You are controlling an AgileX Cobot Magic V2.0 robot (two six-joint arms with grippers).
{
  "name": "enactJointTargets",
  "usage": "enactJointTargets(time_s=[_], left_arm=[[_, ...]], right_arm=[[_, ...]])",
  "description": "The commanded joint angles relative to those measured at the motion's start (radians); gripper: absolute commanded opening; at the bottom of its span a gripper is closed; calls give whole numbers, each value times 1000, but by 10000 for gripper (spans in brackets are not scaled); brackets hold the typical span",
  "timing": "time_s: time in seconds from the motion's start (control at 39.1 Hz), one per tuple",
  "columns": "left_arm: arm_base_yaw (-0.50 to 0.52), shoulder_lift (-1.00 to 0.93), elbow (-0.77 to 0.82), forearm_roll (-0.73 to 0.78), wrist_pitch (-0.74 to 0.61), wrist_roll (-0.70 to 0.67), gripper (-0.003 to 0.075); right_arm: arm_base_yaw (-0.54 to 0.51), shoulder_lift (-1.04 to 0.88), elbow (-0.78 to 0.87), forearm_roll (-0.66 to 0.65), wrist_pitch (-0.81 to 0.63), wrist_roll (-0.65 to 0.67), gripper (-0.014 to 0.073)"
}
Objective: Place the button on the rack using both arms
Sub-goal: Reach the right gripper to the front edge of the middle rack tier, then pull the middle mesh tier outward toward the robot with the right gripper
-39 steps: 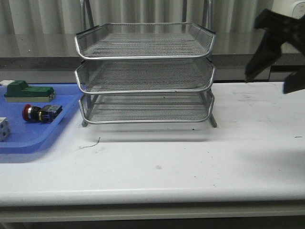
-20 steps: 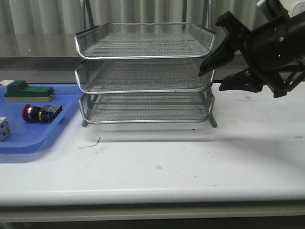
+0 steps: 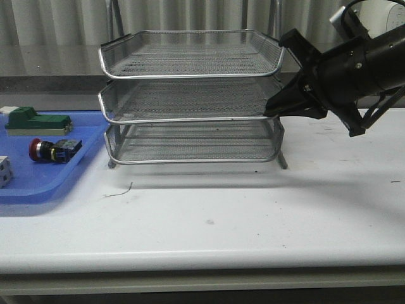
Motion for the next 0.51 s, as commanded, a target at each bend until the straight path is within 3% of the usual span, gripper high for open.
enactJointTargets(time_s=[0.0,0.18,0.49], left_arm=[[1,9,-38,1,-76,-11,576],[1,9,-38,1,-76,-11,576],[1,9,-38,1,-76,-11,576]], right_arm=[[0,-44,-32,93,68,-14,16],[0,-55,21,92,120,-46,15],[0,-175,255,92,166,-168,15]])
